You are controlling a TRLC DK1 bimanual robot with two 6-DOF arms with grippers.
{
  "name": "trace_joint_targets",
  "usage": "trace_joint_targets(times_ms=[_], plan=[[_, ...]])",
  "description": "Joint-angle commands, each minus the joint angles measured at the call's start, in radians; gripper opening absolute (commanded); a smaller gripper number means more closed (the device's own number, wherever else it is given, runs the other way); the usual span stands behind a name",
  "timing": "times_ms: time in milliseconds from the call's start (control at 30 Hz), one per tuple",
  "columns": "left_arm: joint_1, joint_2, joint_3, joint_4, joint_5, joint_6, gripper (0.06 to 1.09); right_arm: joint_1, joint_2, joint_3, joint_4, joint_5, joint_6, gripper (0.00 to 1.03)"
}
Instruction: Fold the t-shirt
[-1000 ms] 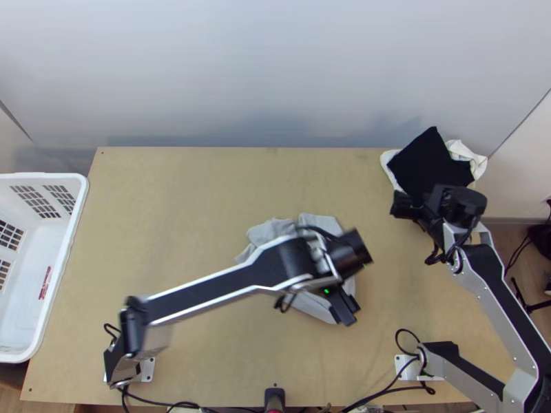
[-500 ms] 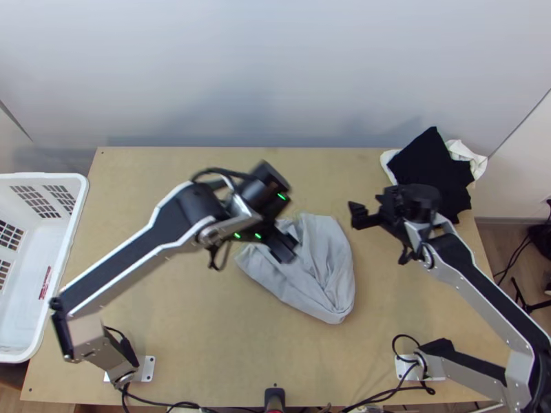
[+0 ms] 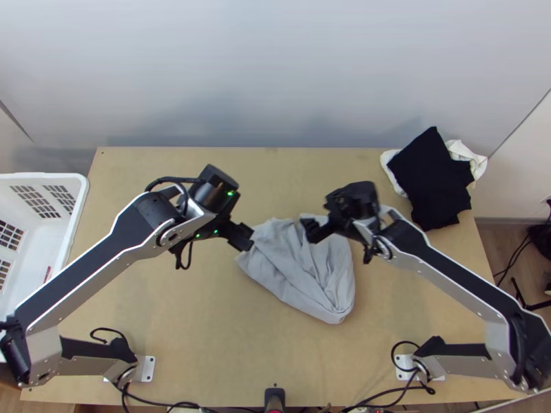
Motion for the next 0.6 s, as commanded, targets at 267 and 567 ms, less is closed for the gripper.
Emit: trace_joint_targets(times_ms=[267, 567], plan=[[0.136, -0.171, -0.243, 0.059, -0.011, -0.004, 0.98, 0.071, 0.243, 0.099, -0.064, -0.075, -0.071, 0.98], [0.184, -0.243, -0.302, 0.059, -0.005, -0.007, 0.98, 0.058, 0.355, 0.153, -0.07, -0.075, -0.12, 0.96]])
